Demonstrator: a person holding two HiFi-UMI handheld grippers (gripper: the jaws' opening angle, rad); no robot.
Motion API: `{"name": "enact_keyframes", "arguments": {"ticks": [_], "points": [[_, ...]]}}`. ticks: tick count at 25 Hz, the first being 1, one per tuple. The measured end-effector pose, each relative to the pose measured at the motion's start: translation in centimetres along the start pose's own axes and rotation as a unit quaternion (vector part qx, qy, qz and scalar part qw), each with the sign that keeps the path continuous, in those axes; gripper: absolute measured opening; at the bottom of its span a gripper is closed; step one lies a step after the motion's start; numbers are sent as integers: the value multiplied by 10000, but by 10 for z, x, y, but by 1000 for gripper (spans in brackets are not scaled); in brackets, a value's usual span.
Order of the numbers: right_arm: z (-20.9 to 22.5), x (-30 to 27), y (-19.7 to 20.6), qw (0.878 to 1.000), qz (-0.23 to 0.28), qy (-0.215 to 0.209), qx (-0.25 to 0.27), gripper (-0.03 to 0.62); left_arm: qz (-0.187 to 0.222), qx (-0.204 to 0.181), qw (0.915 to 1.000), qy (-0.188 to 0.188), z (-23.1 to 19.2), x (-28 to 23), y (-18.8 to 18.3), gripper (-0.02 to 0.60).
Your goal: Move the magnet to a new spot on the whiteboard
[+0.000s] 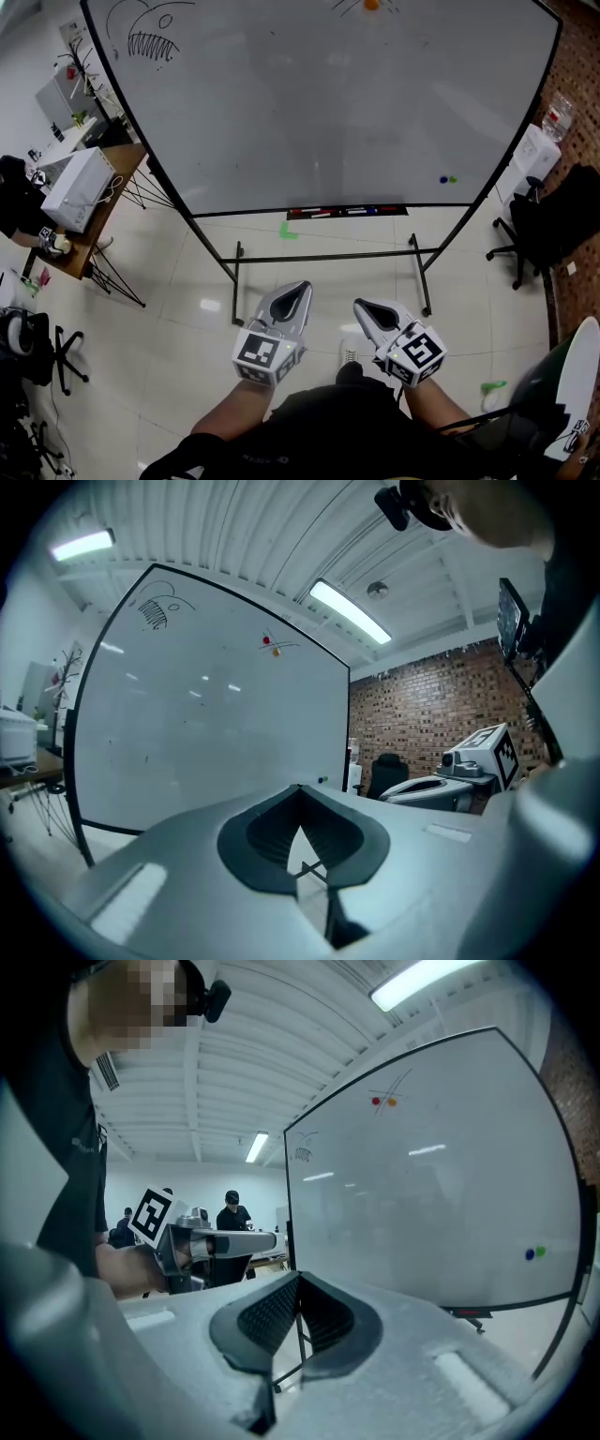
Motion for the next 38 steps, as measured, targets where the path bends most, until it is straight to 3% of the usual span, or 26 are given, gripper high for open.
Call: {"name": "enact_keyframes", "arguments": {"ticks": [11, 15, 18, 21, 24, 30, 35, 38], "points": [[131, -52, -32, 9977, 555, -308, 238, 6, 376, -361, 9972, -539, -30, -108, -64, 17], [170, -64, -32, 9974, 532, -385, 296, 6, 462, -408, 9961, -626, -38, -145, -67, 17], [190, -78, -40, 9956, 555, -492, 566, 6, 504, -360, 9959, -663, -48, -163, -68, 17], [204, -93, -73, 9915, 773, -400, 972, 6, 473, -333, 9956, -734, -60, -168, -75, 17], [223, -110, -116, 9845, 1003, -97, 1438, 6, 383, -289, 9960, -748, -78, -173, -75, 17], [250, -139, -212, 9650, 1368, 674, 2135, 25, 241, -331, 9984, -397, -108, -173, -89, 17], [280, -147, -305, 9282, 1911, 1537, 2797, 30, 244, -343, 9988, -250, -135, -175, -102, 17], [298, -153, -349, 9168, 1941, 1930, 2908, 61, 163, -346, 9992, -93, -140, -178, -102, 17]]}}
Point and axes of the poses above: the fingertips, and each gripper's own axes: x backward along the fingers, z to its right, y out of its underside, the point moved 5 cm from there along x, backward along the fingers, and after that the axes turned 10 degrees about x, right-handed, at the moved point
